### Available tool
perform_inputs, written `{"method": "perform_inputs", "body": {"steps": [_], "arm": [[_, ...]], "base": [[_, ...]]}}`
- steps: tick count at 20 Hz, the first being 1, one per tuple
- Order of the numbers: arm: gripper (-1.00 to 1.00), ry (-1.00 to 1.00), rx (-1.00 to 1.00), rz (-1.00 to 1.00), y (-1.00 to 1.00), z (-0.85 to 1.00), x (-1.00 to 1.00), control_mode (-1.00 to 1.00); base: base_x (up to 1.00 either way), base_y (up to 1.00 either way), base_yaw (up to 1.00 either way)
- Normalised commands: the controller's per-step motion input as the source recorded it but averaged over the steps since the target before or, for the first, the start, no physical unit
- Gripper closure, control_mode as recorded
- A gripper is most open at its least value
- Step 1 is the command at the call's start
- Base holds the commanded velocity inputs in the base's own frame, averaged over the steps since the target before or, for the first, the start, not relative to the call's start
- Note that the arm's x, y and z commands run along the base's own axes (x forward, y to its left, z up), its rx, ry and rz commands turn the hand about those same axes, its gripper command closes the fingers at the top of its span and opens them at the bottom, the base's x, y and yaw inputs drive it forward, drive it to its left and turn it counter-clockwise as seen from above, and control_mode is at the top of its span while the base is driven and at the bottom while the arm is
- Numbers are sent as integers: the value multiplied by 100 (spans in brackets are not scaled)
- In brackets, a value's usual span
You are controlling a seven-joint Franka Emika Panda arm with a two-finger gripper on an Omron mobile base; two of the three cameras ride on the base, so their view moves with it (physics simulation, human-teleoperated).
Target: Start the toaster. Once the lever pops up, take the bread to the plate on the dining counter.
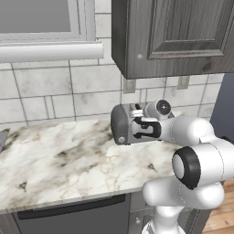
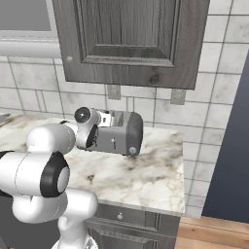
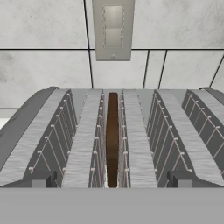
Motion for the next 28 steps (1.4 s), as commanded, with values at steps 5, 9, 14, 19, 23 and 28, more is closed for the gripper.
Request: {"method": "perform_inputs", "body": {"steps": [5,9,14,19,23,28], "arm": [[-100,0,0,0,0,0,0,-100],[-100,0,0,0,0,0,0,-100],[-100,0,0,0,0,0,0,-100],[-100,0,0,0,0,0,0,-100],[-100,0,0,0,0,0,0,-100],[-100,0,0,0,0,0,0,-100]], "base": [[0,0,0],[0,0,0],[0,0,0],[0,0,0],[0,0,0],[0,0,0]]}}
